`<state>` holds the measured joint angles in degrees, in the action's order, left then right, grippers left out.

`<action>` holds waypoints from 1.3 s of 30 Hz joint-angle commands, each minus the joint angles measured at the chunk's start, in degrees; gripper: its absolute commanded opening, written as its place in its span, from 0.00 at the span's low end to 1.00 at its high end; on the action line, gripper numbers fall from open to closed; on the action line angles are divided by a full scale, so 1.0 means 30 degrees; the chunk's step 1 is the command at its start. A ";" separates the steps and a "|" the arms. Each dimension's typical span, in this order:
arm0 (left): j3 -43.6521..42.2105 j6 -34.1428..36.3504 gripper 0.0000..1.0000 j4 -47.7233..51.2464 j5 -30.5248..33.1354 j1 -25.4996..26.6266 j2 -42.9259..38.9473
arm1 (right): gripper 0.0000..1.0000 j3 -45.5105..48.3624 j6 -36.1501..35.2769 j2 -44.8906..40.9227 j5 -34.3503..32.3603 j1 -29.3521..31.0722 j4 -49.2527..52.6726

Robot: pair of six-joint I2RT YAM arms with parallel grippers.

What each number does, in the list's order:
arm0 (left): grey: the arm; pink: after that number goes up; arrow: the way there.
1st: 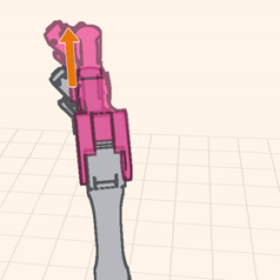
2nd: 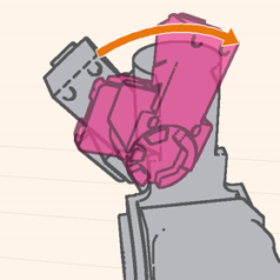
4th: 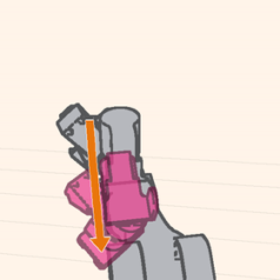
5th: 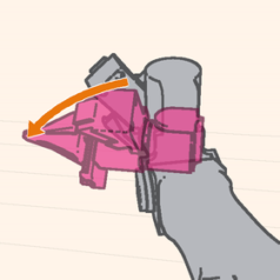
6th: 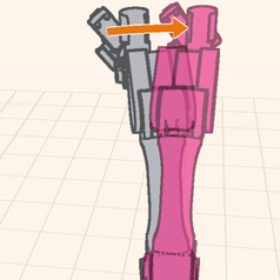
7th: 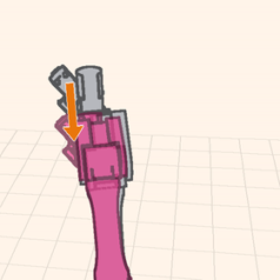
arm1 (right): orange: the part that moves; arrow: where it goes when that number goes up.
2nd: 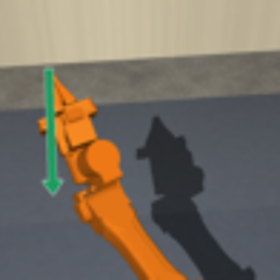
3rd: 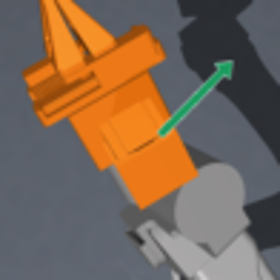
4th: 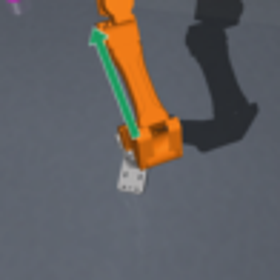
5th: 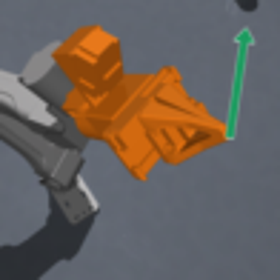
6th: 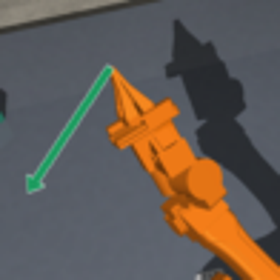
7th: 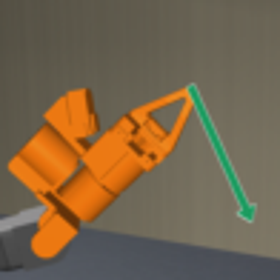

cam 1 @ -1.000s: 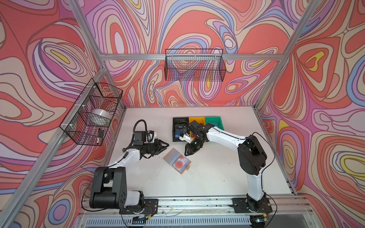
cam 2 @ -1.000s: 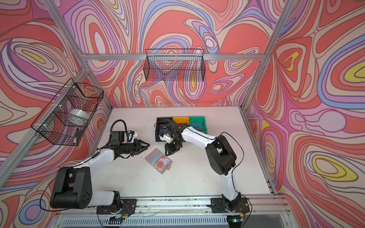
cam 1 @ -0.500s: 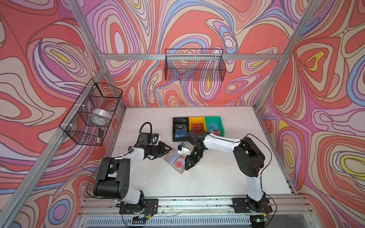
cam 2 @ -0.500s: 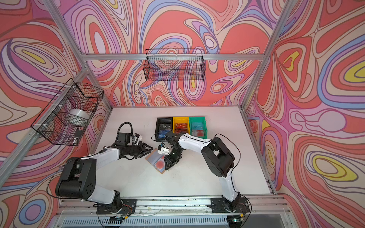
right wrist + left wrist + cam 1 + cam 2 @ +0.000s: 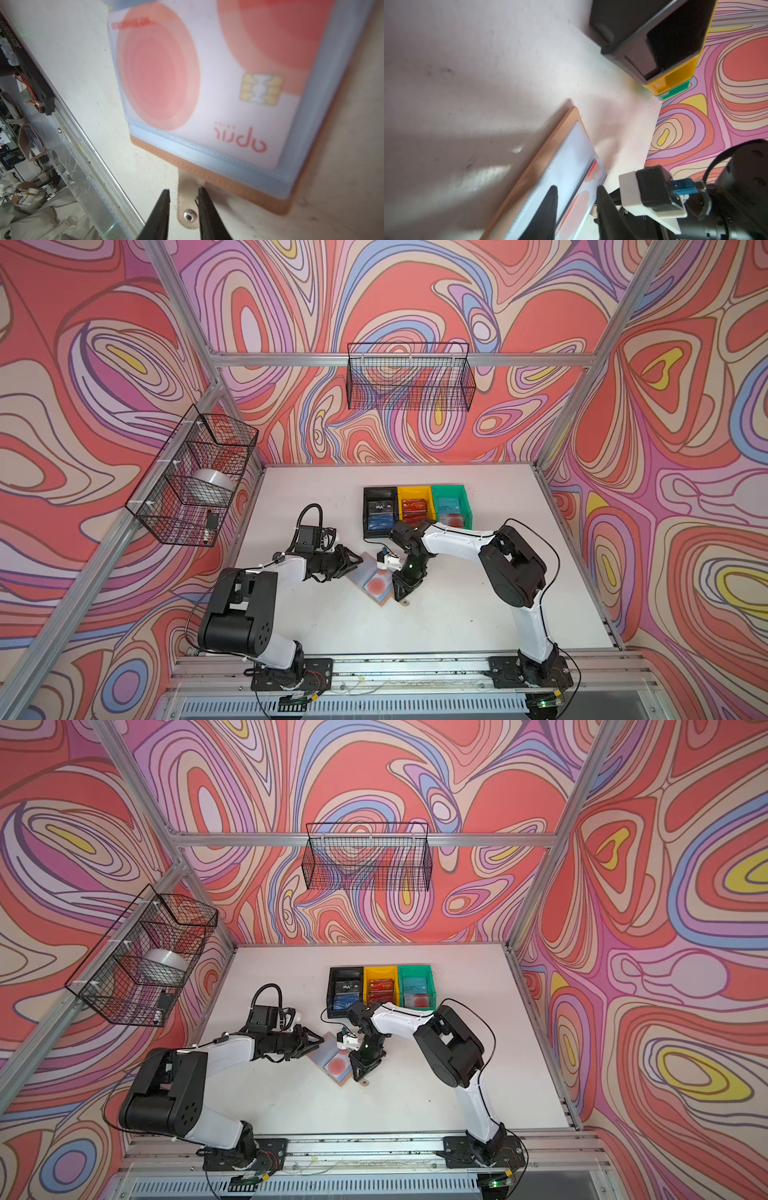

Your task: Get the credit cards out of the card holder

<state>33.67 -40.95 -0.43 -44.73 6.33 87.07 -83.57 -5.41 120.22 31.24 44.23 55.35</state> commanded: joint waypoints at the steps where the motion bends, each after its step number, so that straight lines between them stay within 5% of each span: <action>1: -0.0517 -0.0170 0.35 -0.0546 0.0220 0.0033 -0.0200 | 0.29 -0.0181 0.0459 0.0941 -0.3149 -0.0542 -0.0606; 39: -0.3219 -0.2141 0.34 -0.3734 -0.0552 0.0049 -0.1191 | 0.30 -0.6554 -0.0960 0.3087 -0.5701 -0.1149 0.0251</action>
<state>24.69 -45.98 -10.11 -45.89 6.33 84.42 -102.65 -6.96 129.49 17.61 40.86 56.27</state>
